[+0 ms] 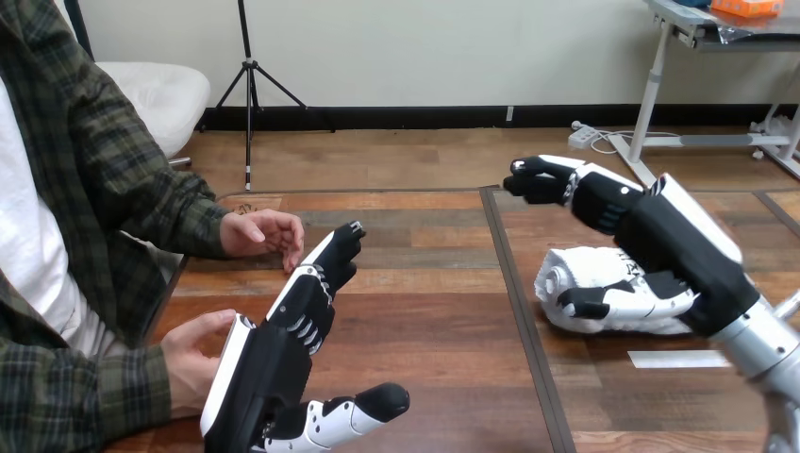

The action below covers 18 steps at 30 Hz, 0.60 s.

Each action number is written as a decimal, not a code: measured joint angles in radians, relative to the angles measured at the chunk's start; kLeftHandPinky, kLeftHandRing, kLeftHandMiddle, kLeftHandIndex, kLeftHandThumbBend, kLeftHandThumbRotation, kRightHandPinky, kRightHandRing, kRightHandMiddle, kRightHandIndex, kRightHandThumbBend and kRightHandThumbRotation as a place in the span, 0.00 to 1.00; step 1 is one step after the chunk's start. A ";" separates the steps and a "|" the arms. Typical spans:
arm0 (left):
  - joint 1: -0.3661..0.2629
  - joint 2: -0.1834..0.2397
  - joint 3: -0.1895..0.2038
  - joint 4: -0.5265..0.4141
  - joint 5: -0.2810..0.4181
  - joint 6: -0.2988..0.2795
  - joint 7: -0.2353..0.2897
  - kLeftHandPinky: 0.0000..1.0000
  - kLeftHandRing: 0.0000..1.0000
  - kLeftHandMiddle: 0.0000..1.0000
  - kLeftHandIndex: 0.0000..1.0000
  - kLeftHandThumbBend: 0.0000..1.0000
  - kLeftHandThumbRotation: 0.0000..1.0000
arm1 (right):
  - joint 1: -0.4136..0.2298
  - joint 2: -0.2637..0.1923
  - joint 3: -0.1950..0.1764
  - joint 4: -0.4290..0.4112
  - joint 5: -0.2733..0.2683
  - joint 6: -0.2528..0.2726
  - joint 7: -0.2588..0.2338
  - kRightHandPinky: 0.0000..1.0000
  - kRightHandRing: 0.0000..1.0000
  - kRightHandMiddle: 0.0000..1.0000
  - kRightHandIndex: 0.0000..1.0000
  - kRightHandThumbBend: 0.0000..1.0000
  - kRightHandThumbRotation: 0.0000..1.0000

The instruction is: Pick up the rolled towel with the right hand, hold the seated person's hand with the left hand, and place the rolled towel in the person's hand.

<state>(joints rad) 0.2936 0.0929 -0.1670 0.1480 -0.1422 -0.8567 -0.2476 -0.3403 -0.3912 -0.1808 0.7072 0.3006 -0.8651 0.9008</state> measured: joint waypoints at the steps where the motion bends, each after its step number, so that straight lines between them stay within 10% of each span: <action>1: -0.001 -0.001 0.000 0.000 0.000 0.000 0.000 0.94 0.94 0.93 0.89 1.00 0.49 | -0.006 -0.008 0.000 0.005 -0.009 0.000 -0.003 0.88 0.88 0.85 0.87 1.00 0.48; 18: -0.009 -0.007 0.003 0.000 -0.003 0.000 -0.003 0.91 0.94 0.94 0.89 1.00 0.50 | -0.109 -0.171 0.022 0.081 -0.205 0.051 -0.075 0.98 0.97 0.90 0.92 1.00 0.53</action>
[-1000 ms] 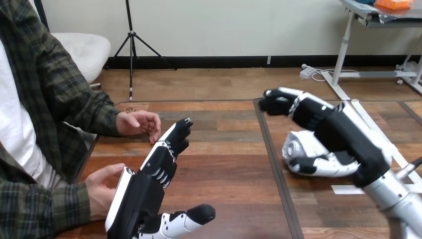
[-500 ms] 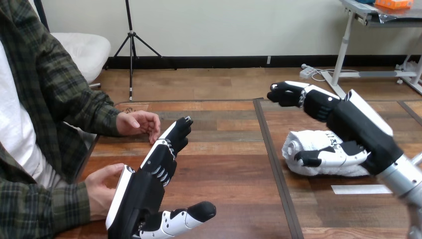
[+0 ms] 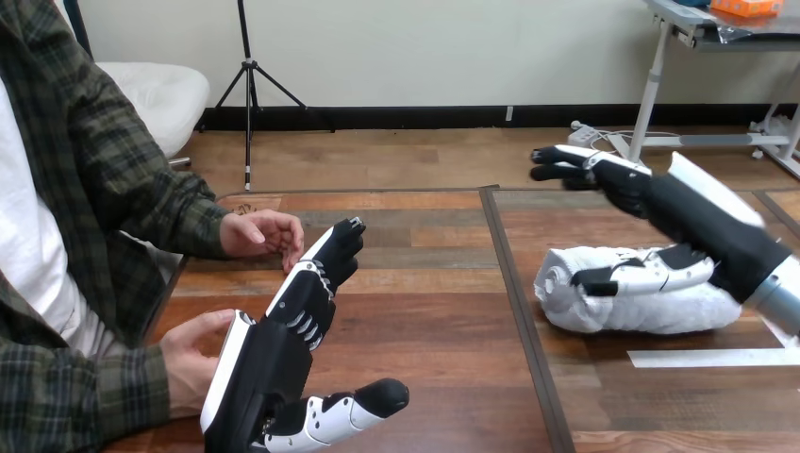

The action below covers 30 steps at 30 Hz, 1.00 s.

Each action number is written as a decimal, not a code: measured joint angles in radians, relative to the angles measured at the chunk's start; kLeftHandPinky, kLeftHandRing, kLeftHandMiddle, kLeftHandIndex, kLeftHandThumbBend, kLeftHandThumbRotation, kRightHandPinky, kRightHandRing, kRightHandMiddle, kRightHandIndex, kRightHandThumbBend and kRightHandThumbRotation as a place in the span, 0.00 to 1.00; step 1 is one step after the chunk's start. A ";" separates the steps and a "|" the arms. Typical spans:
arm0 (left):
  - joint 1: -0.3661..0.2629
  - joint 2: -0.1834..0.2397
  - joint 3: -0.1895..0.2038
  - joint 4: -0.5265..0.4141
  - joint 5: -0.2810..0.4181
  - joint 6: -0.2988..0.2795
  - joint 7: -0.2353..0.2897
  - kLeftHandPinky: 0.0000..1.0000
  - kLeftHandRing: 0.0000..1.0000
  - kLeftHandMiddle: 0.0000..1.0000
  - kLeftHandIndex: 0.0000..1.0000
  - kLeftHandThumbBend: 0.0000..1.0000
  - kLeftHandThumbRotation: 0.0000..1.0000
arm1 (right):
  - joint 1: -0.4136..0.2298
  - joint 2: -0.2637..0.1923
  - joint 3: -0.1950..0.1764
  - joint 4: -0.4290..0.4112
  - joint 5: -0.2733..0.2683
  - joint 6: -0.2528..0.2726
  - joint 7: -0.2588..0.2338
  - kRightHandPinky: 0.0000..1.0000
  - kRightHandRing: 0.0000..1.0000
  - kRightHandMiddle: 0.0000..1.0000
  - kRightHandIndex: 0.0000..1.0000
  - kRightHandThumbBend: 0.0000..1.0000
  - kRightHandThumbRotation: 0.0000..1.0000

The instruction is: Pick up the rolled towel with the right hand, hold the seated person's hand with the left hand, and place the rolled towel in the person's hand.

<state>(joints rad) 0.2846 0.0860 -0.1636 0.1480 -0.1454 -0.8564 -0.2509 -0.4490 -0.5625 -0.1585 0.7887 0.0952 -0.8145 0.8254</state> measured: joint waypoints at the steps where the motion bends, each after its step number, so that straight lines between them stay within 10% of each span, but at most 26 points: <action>1: 0.000 0.000 0.000 0.000 -0.001 0.000 -0.001 0.91 0.94 0.94 0.89 1.00 0.50 | -0.009 -0.011 0.002 0.007 -0.011 0.007 0.000 0.98 0.97 0.90 0.92 1.00 0.53; 30: 0.005 0.001 0.000 -0.003 -0.026 0.001 -0.031 0.90 0.93 0.93 0.88 1.00 0.50 | -0.238 -0.188 0.145 0.178 -0.279 0.129 -0.028 0.96 1.00 0.96 0.98 1.00 0.56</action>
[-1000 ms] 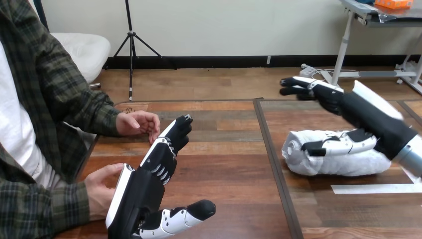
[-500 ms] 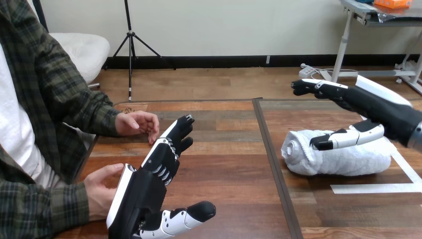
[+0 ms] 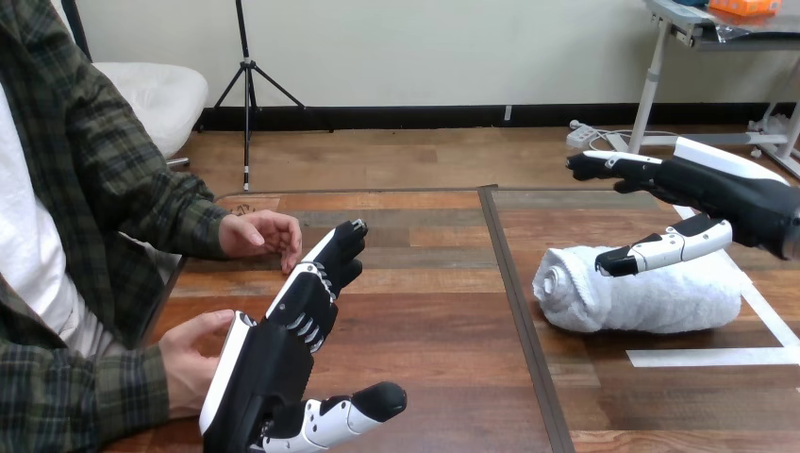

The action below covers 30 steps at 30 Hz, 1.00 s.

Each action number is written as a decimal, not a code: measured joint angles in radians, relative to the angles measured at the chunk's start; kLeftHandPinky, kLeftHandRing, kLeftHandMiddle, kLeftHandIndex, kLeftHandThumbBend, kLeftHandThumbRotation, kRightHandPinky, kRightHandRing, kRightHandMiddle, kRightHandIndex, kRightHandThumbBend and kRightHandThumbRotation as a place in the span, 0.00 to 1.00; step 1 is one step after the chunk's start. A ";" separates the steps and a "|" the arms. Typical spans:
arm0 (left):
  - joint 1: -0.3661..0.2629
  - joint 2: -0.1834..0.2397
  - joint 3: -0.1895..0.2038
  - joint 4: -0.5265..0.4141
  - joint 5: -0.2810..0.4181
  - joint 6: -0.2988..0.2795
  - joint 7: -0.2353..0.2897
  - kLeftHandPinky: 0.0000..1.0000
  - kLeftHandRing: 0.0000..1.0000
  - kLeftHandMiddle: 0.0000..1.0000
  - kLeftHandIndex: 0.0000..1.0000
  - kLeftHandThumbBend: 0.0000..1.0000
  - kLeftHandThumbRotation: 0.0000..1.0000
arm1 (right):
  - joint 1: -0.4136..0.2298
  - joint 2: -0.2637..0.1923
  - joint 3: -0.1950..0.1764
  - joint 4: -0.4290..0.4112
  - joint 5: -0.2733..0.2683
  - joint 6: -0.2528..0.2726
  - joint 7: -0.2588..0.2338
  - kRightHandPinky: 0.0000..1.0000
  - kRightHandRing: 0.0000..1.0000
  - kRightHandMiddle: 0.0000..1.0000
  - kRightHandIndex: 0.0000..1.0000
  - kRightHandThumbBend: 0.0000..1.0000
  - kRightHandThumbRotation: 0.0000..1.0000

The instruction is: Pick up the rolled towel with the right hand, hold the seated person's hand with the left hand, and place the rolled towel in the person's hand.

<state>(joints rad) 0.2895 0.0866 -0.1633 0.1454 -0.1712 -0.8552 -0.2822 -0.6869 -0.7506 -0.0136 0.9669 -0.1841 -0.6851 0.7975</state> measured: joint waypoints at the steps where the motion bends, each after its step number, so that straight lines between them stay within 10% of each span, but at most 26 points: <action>1: 0.001 0.000 0.000 -0.001 0.000 0.000 0.000 0.90 0.93 0.93 0.88 1.00 0.50 | -0.010 -0.003 0.007 0.009 -0.014 0.001 -0.002 0.96 1.00 0.97 0.98 1.00 0.56; 30: 0.054 0.021 -0.006 -0.082 -0.018 0.001 -0.007 0.91 0.93 0.92 0.87 1.00 0.49 | -0.206 -0.030 0.251 0.235 -0.347 0.064 -0.173 0.98 1.00 1.00 1.00 1.00 0.57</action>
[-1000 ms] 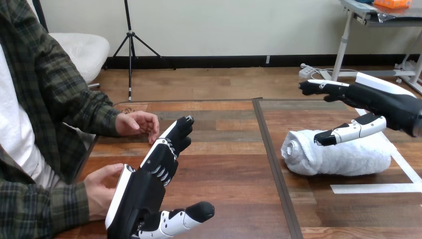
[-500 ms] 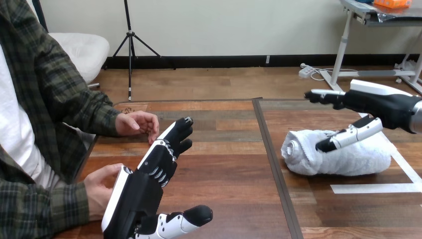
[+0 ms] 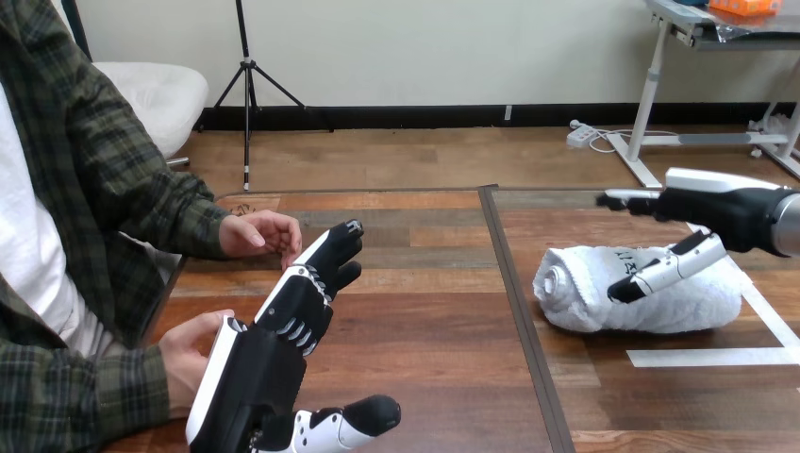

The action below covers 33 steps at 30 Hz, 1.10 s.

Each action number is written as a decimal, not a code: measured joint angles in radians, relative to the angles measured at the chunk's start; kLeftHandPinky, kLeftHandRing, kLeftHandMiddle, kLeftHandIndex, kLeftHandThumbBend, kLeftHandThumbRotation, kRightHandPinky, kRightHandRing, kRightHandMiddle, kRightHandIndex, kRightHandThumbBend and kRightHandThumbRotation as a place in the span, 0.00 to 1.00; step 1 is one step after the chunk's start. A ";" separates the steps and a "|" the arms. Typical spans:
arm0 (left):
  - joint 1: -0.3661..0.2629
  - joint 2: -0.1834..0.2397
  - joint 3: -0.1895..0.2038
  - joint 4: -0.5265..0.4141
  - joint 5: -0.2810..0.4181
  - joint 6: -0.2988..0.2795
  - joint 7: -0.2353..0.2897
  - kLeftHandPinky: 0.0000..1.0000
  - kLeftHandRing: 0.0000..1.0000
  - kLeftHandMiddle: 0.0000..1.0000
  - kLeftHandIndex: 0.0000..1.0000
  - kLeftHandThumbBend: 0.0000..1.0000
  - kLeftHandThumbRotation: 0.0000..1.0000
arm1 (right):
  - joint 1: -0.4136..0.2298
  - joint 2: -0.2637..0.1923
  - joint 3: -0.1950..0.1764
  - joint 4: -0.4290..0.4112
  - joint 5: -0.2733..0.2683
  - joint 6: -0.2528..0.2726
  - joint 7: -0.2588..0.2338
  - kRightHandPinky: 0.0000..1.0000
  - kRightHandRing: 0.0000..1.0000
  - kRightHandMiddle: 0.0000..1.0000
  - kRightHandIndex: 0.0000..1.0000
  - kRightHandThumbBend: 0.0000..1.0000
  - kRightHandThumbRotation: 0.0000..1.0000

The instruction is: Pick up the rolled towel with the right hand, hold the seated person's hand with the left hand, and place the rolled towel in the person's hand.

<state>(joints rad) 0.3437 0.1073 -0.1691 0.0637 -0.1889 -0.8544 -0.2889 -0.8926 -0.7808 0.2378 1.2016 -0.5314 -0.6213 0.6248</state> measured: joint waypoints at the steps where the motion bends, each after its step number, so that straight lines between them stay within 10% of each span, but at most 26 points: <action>1: 0.002 0.000 0.000 -0.003 0.001 0.000 0.000 0.91 0.93 0.92 0.87 1.00 0.49 | -0.004 0.000 0.007 0.006 -0.009 0.003 -0.006 0.97 1.00 1.00 1.00 1.00 0.56; 19: 0.034 0.007 0.001 -0.061 0.001 0.031 0.003 0.89 0.91 0.91 0.86 1.00 0.49 | -0.039 0.026 0.116 0.098 -0.115 0.076 -0.147 0.95 0.99 0.98 0.98 1.00 0.35; 33: 0.069 0.023 0.001 -0.100 -0.003 0.053 -0.007 0.88 0.92 0.91 0.86 1.00 0.47 | -0.039 0.105 0.187 0.152 -0.182 0.145 -0.271 0.94 0.99 0.98 0.98 1.00 0.41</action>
<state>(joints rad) 0.4129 0.1307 -0.1682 -0.0358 -0.1918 -0.8013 -0.2962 -0.9312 -0.6760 0.4246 1.3534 -0.7136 -0.4760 0.3536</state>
